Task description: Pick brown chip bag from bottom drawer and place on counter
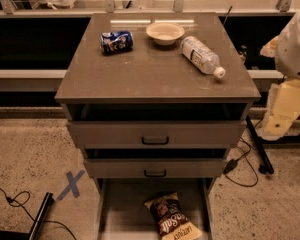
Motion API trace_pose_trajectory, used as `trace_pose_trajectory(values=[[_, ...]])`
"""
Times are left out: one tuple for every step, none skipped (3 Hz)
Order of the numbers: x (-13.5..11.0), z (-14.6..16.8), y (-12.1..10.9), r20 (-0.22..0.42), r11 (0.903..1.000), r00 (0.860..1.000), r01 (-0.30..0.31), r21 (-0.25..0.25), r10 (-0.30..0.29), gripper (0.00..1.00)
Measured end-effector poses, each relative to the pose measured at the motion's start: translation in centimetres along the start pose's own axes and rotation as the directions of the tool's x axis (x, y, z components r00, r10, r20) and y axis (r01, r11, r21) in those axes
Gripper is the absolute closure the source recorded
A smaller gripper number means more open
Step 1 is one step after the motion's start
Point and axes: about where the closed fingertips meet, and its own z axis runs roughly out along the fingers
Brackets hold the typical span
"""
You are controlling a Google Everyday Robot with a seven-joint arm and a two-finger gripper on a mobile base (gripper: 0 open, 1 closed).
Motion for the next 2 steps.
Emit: trace_pose_trajectory(values=[[2.1,4.9,2.7,0.018,0.9992,0.999,0.029,-0.029,-0.028,0.0],[5.0,6.8,4.4,0.024,0.9997,1.0,0.009,-0.022,-0.008,0.0]])
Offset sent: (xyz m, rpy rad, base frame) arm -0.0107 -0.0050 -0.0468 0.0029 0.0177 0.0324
